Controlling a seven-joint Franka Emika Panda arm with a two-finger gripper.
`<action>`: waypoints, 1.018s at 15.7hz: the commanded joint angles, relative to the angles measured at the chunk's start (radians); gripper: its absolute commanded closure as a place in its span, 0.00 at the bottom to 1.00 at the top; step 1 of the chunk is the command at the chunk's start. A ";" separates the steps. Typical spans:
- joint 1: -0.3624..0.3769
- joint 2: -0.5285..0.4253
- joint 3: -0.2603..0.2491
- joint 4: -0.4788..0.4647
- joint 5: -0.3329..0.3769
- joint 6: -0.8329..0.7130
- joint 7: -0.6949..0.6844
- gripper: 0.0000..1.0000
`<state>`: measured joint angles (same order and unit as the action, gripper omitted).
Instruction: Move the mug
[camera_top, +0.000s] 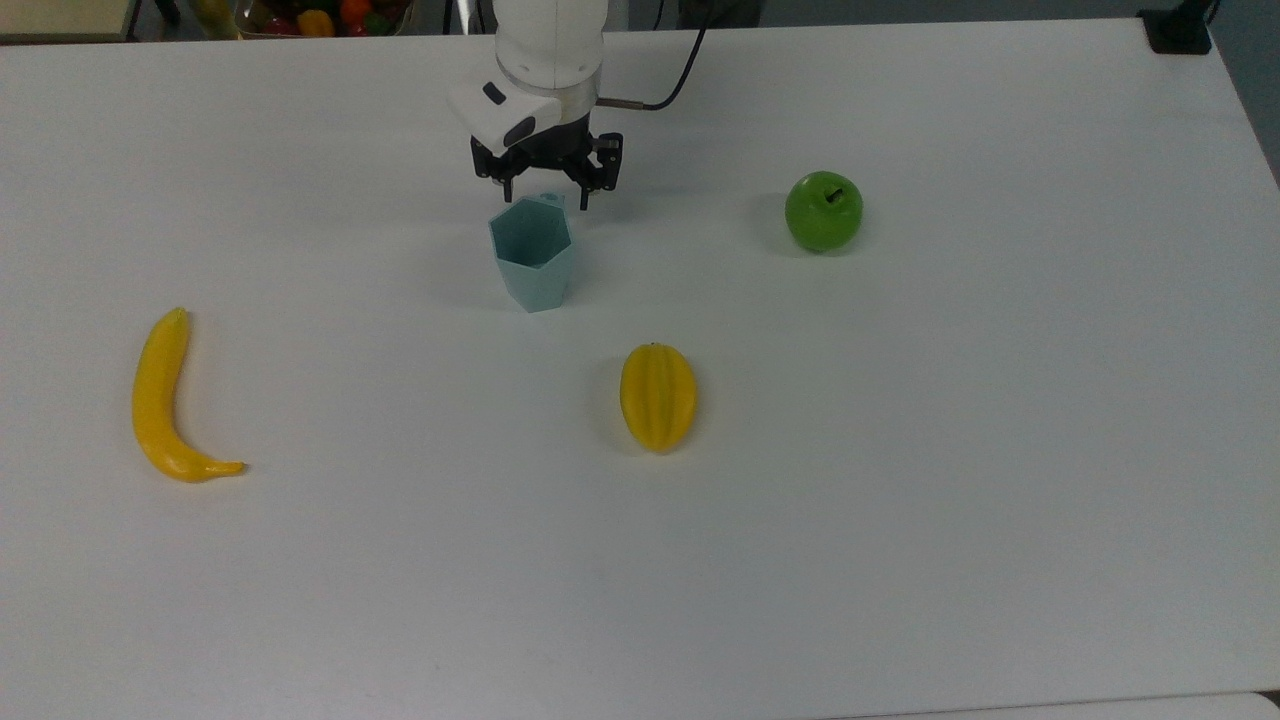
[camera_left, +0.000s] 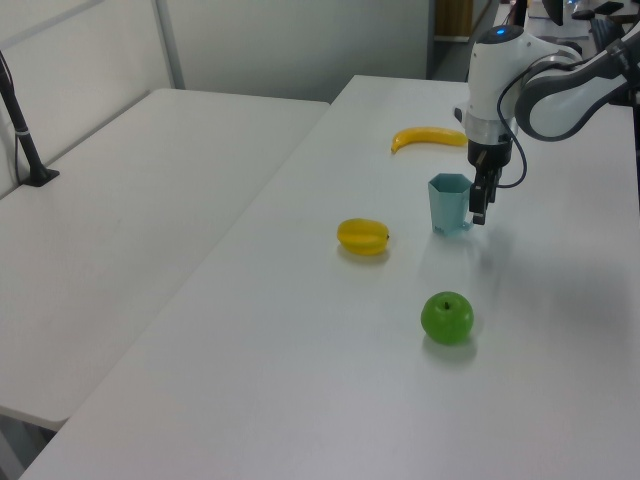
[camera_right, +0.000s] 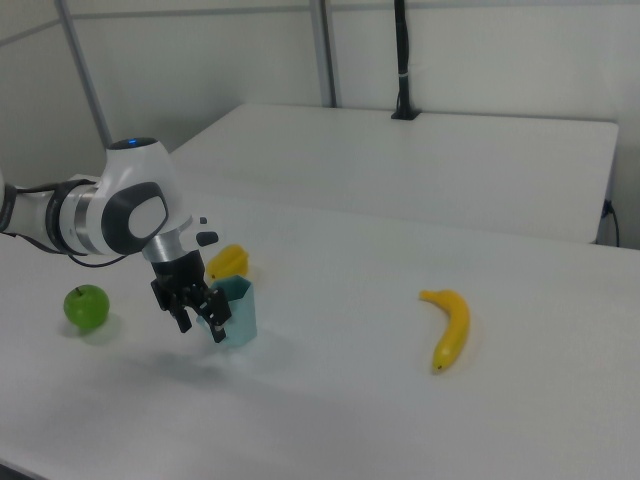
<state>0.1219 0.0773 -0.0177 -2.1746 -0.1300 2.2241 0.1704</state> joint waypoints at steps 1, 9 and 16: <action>0.022 -0.022 -0.008 0.106 -0.023 -0.177 0.006 0.00; 0.001 -0.034 -0.018 0.495 -0.002 -0.553 0.000 0.00; -0.021 -0.071 -0.027 0.556 0.023 -0.647 -0.002 0.00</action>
<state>0.1152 0.0096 -0.0386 -1.6246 -0.1278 1.6057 0.1721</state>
